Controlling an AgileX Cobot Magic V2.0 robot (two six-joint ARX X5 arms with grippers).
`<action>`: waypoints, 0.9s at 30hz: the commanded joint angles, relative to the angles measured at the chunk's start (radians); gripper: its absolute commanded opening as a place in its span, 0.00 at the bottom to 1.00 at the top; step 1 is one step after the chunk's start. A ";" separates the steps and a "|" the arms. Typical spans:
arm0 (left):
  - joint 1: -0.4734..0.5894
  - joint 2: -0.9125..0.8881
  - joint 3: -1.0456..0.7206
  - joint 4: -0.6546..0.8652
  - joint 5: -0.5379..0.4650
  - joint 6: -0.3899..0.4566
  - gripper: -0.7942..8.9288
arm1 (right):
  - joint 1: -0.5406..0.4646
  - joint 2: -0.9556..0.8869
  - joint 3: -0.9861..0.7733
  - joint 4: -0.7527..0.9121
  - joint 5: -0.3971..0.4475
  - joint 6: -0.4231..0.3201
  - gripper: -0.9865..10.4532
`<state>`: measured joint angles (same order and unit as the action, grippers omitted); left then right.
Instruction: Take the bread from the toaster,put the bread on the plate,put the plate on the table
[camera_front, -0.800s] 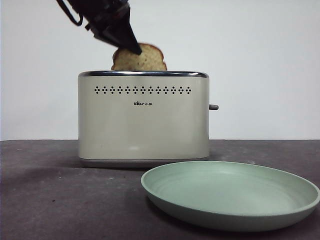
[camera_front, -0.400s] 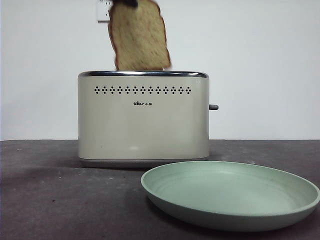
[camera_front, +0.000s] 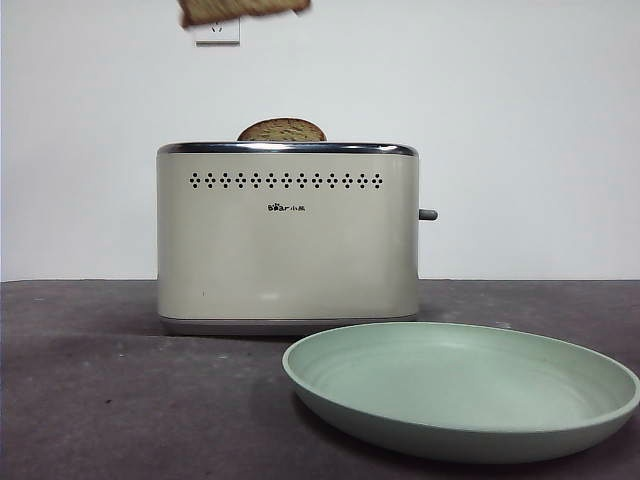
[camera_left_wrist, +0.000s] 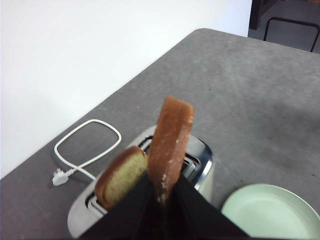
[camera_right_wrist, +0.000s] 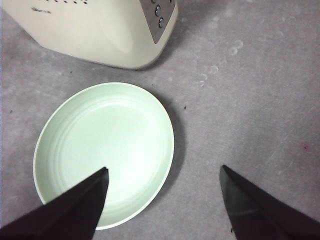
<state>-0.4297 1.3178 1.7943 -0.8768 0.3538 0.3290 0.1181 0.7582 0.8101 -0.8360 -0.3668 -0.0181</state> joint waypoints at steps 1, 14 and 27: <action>-0.005 -0.038 0.029 -0.057 0.007 -0.010 0.09 | 0.005 0.040 0.016 0.028 -0.002 0.011 0.40; -0.005 -0.360 -0.331 -0.108 0.007 -0.085 0.09 | 0.082 0.280 0.016 0.121 -0.003 0.015 0.39; -0.005 -0.636 -0.668 -0.074 0.008 -0.195 0.09 | 0.116 0.562 0.014 0.213 -0.002 0.014 0.33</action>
<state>-0.4297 0.6807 1.1183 -0.9695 0.3580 0.1570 0.2287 1.3025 0.8101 -0.6327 -0.3668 -0.0105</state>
